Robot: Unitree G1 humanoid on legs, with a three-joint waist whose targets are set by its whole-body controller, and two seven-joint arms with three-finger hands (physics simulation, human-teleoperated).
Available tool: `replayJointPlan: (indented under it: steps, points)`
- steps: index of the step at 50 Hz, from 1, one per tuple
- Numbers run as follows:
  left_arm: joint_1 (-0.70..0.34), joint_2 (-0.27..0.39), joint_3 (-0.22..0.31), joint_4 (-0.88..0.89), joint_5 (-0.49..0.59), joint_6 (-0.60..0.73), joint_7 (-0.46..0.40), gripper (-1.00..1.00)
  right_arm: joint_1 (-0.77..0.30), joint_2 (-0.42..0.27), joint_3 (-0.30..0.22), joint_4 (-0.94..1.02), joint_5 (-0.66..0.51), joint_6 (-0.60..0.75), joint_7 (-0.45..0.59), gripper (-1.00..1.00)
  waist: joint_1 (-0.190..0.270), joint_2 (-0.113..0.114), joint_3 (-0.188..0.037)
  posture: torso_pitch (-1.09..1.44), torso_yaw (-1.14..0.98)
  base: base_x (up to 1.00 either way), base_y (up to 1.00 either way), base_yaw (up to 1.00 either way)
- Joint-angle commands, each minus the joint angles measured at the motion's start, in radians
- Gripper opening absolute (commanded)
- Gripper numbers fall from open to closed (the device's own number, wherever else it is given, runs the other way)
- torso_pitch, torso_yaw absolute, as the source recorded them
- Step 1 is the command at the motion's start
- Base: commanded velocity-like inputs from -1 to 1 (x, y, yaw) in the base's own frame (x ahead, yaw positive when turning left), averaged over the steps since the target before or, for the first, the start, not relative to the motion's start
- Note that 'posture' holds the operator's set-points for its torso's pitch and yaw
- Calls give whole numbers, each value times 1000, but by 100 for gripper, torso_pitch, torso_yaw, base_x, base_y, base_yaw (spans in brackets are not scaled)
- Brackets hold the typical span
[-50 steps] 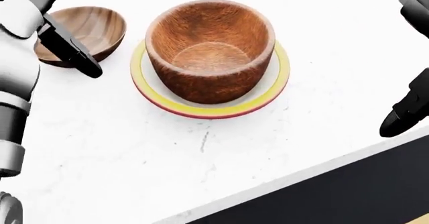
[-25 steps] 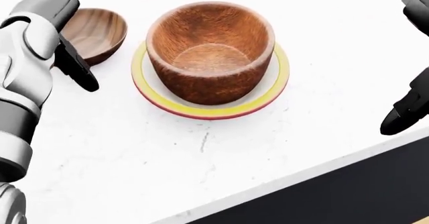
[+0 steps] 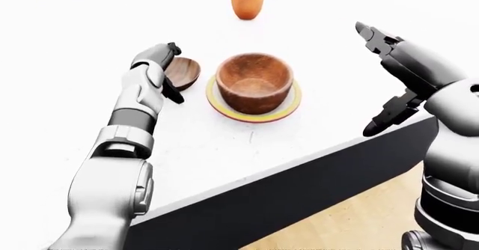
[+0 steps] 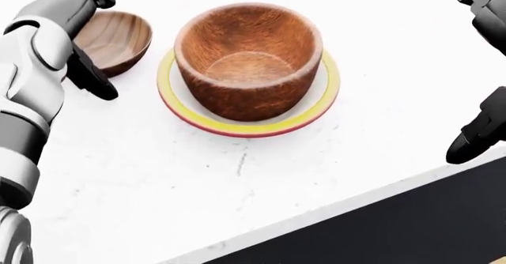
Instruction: Stack the bowls from largest to smallest.
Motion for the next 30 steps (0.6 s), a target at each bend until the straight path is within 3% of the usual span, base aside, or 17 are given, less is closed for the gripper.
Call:
replayJointPlan:
  steps: [1,7,20,30]
  points:
    - [-43,13,1,-29,7,-2,21,49,-26,-12,-12,-22,-4,-11,-23,100,1,-3,-25,0,0,0,0,0]
    - [-54,9,-2,-1,6,-2,35,42,-21,-10,-14,-23,-5,-14,-25,100,3,-8,-27,0,0,0,0,0]
    - [-53,5,-5,20,3,-4,61,4,-16,-7,-14,-14,-2,-19,-41,100,7,-12,-29,0,0,0,0,0]
    - [-43,2,-8,28,3,-18,90,-9,-13,-6,-16,-16,0,-19,-42,100,7,-11,-29,0,0,0,0,0]
